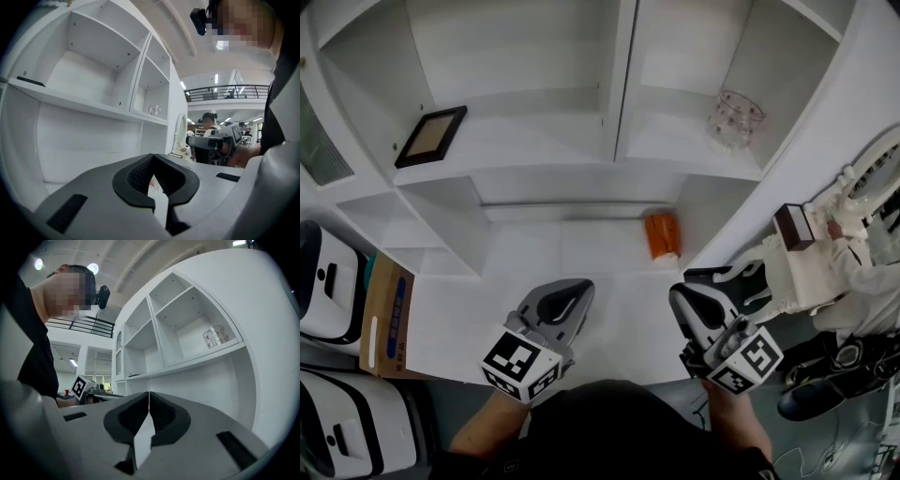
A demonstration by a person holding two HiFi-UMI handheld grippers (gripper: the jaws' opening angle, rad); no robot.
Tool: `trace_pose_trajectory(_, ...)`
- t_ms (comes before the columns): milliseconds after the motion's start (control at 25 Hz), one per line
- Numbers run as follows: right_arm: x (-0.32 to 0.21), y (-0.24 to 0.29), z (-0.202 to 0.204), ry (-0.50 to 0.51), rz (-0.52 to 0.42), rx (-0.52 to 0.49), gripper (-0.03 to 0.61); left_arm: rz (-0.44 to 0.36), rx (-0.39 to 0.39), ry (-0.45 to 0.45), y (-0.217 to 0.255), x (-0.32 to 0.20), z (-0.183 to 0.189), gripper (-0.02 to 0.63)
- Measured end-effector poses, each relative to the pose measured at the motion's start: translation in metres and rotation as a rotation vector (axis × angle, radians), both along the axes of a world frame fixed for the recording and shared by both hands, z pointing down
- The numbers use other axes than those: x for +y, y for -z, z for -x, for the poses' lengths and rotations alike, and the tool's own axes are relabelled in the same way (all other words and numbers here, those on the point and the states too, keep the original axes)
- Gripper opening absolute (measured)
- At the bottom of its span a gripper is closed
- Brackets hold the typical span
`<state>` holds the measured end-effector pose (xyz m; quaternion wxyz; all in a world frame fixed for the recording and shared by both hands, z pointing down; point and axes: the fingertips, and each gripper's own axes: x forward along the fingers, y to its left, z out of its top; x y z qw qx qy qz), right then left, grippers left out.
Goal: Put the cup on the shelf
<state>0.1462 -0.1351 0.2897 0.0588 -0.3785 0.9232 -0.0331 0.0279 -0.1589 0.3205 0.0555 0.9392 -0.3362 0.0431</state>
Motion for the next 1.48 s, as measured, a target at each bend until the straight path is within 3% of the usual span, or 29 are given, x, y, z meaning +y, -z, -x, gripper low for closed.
trace_pose_trajectory(200, 0.013, -0.027, 0.005, 0.007, 0.015, 0.053, 0.017, 0.017, 0.008, 0.048, -0.013, 0.007, 0.016, 0.011)
trace_pose_trajectory(560, 0.022, -0.054, 0.013, 0.042, 0.044, 0.052, 0.017, 0.046, 0.012, 0.083, -0.034, 0.020, 0.027, 0.011)
trace_pose_trajectory(1480, 0.020, -0.057, 0.013, 0.044, 0.057, 0.037, 0.016, 0.032, 0.013, 0.090, -0.032, 0.022, 0.029, 0.011)
